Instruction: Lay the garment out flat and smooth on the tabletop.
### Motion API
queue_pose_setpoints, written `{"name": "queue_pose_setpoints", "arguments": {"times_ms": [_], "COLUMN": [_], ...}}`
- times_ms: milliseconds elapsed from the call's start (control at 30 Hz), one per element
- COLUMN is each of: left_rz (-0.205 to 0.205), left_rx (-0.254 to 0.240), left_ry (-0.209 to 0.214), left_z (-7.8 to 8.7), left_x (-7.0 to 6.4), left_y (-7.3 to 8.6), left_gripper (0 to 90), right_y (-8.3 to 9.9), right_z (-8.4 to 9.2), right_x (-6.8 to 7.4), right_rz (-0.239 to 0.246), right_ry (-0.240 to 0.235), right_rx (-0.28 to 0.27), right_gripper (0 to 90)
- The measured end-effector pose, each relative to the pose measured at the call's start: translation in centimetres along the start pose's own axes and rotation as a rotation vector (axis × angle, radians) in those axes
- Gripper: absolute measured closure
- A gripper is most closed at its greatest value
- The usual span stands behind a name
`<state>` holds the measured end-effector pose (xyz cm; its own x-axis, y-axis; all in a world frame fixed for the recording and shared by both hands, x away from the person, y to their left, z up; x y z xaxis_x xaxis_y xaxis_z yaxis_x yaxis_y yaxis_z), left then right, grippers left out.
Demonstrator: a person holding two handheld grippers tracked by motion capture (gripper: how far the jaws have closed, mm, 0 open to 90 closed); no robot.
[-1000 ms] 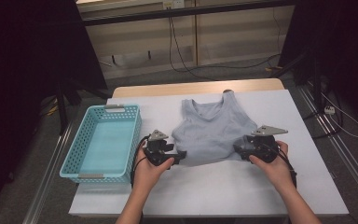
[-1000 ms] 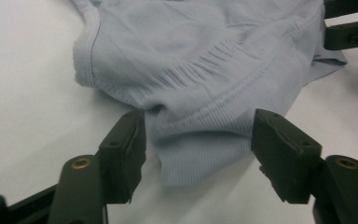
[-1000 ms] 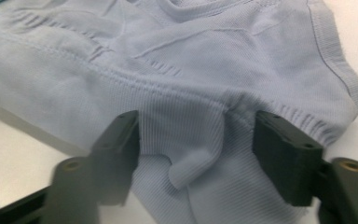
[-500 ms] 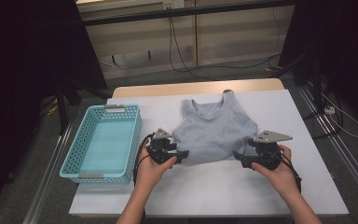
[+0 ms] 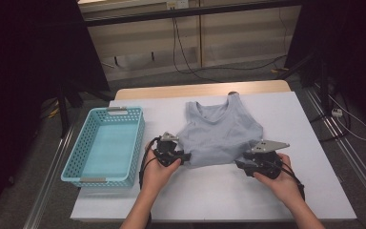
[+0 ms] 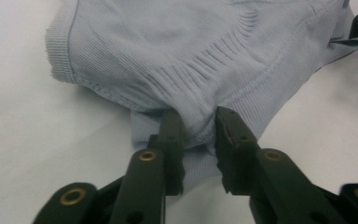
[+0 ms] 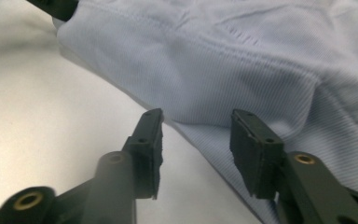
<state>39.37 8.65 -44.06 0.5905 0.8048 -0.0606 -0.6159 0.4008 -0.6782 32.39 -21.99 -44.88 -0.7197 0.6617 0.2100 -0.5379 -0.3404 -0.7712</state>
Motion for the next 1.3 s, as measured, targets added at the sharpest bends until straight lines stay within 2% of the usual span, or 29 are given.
{"name": "queue_pose_setpoints", "arguments": {"times_ms": [133,200,367,433,467,533,567,767,833,933,1133,1233,1300], "left_rz": [0.017,0.025,0.056,0.062,0.071,0.078,0.074,0.087,0.085,0.081,0.061,0.057,0.063], "left_rx": [-0.004,-0.002,-0.034,-0.043,-0.05,-0.059,-0.057,-0.1,-0.094,-0.072,-0.047,-0.048,-0.05], "left_ry": [0.007,0.014,0.018,0.016,0.018,0.014,0.018,0.005,0.0,0.007,-0.005,-0.001,0.007], "left_z": [-0.2,-0.1,0.4,0.5,0.6,0.7,0.7,1.5,1.6,1.1,0.2,-0.2,-0.3], "left_x": [0.1,0.3,0.9,1.2,1.2,1.4,1.4,2.0,2.1,2.0,1.5,1.7,1.8], "left_y": [-0.3,-0.4,-0.9,-1.1,-1.1,-1.3,-1.3,-1.9,-1.9,-1.7,-1.3,-1.1,-1.0], "left_gripper": [80.9,81.9,82.5,82.5,82.5,82.5,82.6,82.7,82.8,82.8,82.5,81.3,80.0], "right_y": [0.2,0.3,0.4,0.4,0.4,0.4,0.4,0.2,0.3,0.7,1.4,1.3,1.1], "right_z": [-0.6,-1.0,-1.9,-2.0,-2.0,-1.9,-1.8,-0.8,0.1,1.1,0.6,0.6,0.8], "right_x": [-0.4,-0.5,-0.6,-0.6,-0.7,-0.9,-1.1,-0.9,-0.7,-0.8,-1.0,-0.9,-0.7], "right_rz": [-0.006,-0.002,0.011,0.032,0.027,0.023,0.013,0.008,0.015,-0.002,-0.028,-0.028,-0.026], "right_ry": [0.005,0.006,0.019,0.039,0.042,0.037,0.03,0.008,0.003,-0.014,-0.028,-0.052,-0.049], "right_rx": [0.012,0.022,0.061,0.071,0.069,0.068,0.066,0.082,0.078,0.068,0.084,0.065,0.042], "right_gripper": [60.4,61.1,62.1,69.3,73.3,87.7,88.7,89.7,89.8,89.8,87.8,81.0,79.8]}}
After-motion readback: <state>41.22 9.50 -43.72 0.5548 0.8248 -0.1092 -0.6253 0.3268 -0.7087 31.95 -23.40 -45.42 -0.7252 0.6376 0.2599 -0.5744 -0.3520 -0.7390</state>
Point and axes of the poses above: each handheld gripper's, and its own axes: z roughly backward along the jaws, y roughly out of its underside, x roughly to its left, the point moved 1 cm from there along -z, roughly forward along the jaws, and after that the axes turned 14 degrees about -y, right-handed, at the moved point
